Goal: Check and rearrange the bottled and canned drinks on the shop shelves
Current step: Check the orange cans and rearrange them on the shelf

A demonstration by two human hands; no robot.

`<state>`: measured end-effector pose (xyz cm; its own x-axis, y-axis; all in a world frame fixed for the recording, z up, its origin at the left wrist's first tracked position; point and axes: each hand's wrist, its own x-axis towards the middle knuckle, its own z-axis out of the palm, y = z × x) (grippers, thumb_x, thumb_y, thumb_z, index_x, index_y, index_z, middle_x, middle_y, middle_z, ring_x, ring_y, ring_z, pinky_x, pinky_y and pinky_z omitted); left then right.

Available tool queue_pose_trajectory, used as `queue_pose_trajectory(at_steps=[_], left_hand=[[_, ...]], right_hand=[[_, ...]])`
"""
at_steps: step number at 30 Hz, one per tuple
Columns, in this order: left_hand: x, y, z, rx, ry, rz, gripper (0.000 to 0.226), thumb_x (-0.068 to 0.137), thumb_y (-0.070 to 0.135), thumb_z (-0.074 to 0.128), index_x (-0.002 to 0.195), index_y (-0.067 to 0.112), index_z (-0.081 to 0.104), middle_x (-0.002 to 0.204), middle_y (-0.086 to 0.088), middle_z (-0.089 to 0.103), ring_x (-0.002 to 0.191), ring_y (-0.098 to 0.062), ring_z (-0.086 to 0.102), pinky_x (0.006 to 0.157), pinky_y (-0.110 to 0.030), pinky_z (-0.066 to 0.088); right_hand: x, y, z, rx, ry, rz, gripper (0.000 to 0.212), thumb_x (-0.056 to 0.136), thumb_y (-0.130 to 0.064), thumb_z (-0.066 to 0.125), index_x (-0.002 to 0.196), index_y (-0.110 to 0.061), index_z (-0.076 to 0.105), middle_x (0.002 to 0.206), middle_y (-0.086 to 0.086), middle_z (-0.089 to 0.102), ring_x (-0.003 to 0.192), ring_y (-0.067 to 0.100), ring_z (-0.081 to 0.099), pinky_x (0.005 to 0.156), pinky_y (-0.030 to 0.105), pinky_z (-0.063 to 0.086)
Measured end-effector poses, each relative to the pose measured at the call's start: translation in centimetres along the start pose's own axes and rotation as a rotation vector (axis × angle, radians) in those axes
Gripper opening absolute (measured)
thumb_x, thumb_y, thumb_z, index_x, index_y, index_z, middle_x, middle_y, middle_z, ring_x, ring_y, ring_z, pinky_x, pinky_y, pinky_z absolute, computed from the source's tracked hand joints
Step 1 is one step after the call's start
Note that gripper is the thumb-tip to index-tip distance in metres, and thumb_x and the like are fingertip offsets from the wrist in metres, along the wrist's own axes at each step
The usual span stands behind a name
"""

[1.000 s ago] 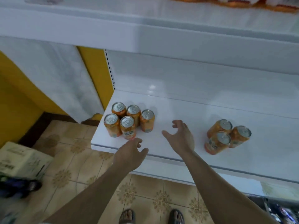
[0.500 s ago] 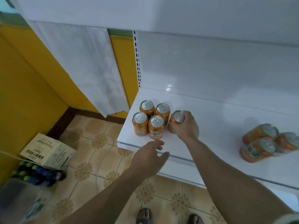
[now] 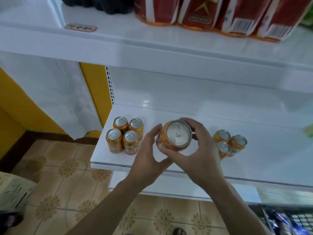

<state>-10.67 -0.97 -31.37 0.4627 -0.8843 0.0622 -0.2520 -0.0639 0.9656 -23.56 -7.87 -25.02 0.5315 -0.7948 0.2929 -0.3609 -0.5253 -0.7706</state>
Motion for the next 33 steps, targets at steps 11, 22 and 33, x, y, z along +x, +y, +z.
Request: queue_pose_trajectory(at_steps=[11,22,33], left_hand=[[-0.1,4.3,4.2,-0.147,0.016,0.263,0.072,0.077,0.020,0.084,0.138,0.015,0.045,0.130,0.001,0.059,0.120,-0.025,0.059,0.095,-0.037,0.054],[-0.7,8.7,4.2,-0.151,-0.011,0.457,0.093,0.066,0.028,0.086,0.143,0.034,0.034,0.129,0.021,0.055,0.128,-0.013,0.053,0.102,-0.023,0.046],[-1.2,9.6,4.8,-0.132,-0.076,0.483,0.088,0.066,0.028,0.086,0.141,0.031,0.040,0.132,0.014,0.055,0.129,-0.015,0.053,0.102,-0.020,0.044]], right_hand=[[-1.7,-0.5,-6.6,0.023,0.113,-0.237,0.067,0.064,-0.052,0.082,0.123,-0.047,0.048,0.121,-0.027,0.058,0.116,0.002,0.058,0.090,0.017,0.049],[-0.2,1.1,-5.2,1.412,-0.086,0.769,0.050,0.099,-0.044,0.043,0.094,-0.011,0.080,0.093,0.010,0.074,0.080,0.018,0.072,0.068,0.025,0.059],[-0.2,2.0,-4.7,1.572,-0.152,0.743,0.034,0.087,-0.035,0.054,0.085,-0.014,0.081,0.087,0.001,0.072,0.077,0.013,0.070,0.075,0.022,0.053]])
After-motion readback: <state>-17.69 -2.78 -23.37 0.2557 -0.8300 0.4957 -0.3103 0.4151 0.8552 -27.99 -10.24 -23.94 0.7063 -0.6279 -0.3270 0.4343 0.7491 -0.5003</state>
